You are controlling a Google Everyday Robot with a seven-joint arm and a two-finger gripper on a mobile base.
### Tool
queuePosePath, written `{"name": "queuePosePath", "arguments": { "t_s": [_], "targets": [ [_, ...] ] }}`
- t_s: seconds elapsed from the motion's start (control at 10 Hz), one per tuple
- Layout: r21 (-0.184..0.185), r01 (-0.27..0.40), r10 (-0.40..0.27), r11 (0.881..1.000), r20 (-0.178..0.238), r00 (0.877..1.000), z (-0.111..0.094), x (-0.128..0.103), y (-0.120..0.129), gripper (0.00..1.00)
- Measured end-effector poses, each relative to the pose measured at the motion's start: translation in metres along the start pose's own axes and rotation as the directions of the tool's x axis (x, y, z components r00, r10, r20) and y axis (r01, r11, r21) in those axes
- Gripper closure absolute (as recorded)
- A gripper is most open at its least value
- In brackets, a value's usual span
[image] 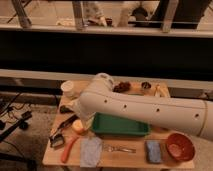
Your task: Wipe red bowl with brush
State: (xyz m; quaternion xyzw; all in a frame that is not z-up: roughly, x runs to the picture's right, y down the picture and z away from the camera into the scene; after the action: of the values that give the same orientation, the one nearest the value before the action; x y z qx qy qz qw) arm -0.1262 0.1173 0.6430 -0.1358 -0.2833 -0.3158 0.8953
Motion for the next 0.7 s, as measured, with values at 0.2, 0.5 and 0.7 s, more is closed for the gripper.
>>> {"name": "queuePosePath", "arguments": {
  "t_s": [0.2, 0.5, 0.7],
  "targets": [
    [-0.001, -0.016, 0.016, 1.000, -0.014, 1.000, 0.008, 0.004, 0.002, 0.20],
    [-0.008, -0.009, 0.009, 1.000, 0.003, 1.000, 0.031, 0.002, -0.011, 0.20],
    [-0.010, -0.007, 0.007, 1.000, 0.010, 1.000, 0.040, 0.006, -0.016, 0.20]
  ]
}}
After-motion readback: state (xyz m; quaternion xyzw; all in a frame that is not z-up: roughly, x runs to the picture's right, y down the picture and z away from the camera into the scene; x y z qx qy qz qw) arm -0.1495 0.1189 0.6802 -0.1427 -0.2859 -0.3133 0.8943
